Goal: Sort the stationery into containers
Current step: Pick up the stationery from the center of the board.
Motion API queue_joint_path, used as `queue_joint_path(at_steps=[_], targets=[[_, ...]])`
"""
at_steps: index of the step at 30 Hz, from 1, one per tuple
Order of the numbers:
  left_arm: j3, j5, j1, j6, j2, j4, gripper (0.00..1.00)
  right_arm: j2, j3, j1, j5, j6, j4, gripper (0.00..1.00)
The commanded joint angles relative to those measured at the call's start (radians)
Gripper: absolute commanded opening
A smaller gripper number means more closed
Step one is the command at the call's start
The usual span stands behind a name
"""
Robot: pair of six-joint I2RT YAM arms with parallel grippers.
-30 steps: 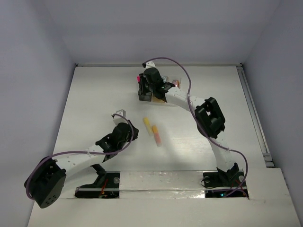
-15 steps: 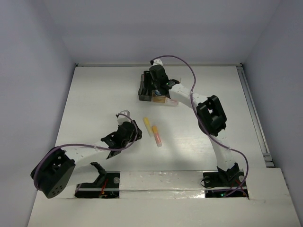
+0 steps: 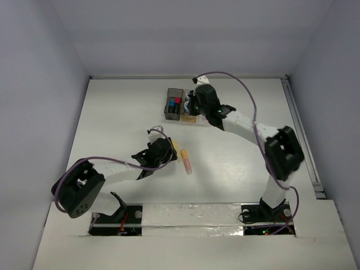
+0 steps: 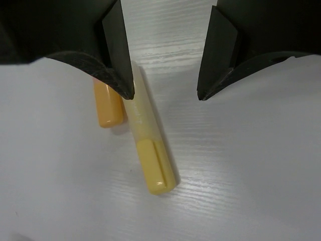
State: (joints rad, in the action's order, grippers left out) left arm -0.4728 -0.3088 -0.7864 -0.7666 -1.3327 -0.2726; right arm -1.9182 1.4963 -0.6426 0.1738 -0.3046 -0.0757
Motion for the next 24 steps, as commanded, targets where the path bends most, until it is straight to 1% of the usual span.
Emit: queue_joint_path(at_steps=[1,3,4,6,7,8,9,10,12,13,15,16,19,22,23,24], targets=[[-0.066,-0.049,-0.008,-0.025,-0.034,-0.03,0.5,0.252,-0.237,-0.005,-0.034,0.022,0.155,0.0],[-0.082,-0.056,-0.008,-0.028,-0.057,-0.025,0.51,0.327,-0.342,-0.005,-0.057,0.025,0.143,0.0],[-0.105,-0.068,-0.008,-0.028,-0.084,-0.019,0.51,0.396,-0.438,-0.005,-0.072,0.027,0.139,0.01],[-0.13,-0.073,-0.017,-0.03,-0.115,-0.02,0.51,0.455,-0.52,-0.005,-0.149,0.021,0.131,0.04],[-0.141,-0.076,-0.017,-0.03,-0.15,-0.019,0.51,0.484,-0.562,-0.005,-0.166,0.009,0.129,0.06],[-0.151,-0.084,-0.017,-0.033,-0.167,-0.011,0.51,0.54,-0.64,-0.005,-0.174,-0.001,0.139,0.08],[-0.176,-0.091,-0.017,-0.034,-0.184,0.012,0.51,0.565,-0.674,-0.005,-0.218,-0.022,0.142,0.15],[-0.184,-0.099,-0.017,-0.034,-0.212,0.016,0.5,0.587,-0.703,-0.005,-0.232,-0.033,0.142,0.2],[-0.194,-0.105,-0.017,-0.037,-0.236,0.012,0.5,0.63,-0.772,-0.005,-0.284,-0.06,0.142,0.35],[-0.201,-0.104,-0.017,-0.039,-0.256,0.007,0.48,0.642,-0.792,-0.005,-0.302,-0.071,0.149,0.49],[-0.214,-0.105,-0.017,-0.037,-0.278,0.024,0.46,0.66,-0.838,-0.005,-0.353,-0.094,0.155,0.57],[-0.234,-0.121,-0.017,-0.037,-0.295,0.038,0.44,0.662,-0.849,-0.005,-0.371,-0.1,0.162,0.58],[-0.228,-0.144,-0.017,-0.036,-0.298,0.049,0.35,0.671,-0.893,-0.005,-0.404,-0.116,0.189,0.58],[-0.23,-0.176,-0.017,-0.034,-0.299,0.081,0.29,0.664,-0.913,-0.014,-0.411,-0.129,0.191,0.58],[-0.228,-0.185,-0.017,-0.031,-0.303,0.087,0.28,0.66,-0.916,-0.014,-0.422,-0.131,0.207,0.59],[-0.227,-0.188,-0.017,-0.024,-0.303,0.088,0.28,0.651,-0.916,-0.014,-0.442,-0.136,0.214,0.68]])
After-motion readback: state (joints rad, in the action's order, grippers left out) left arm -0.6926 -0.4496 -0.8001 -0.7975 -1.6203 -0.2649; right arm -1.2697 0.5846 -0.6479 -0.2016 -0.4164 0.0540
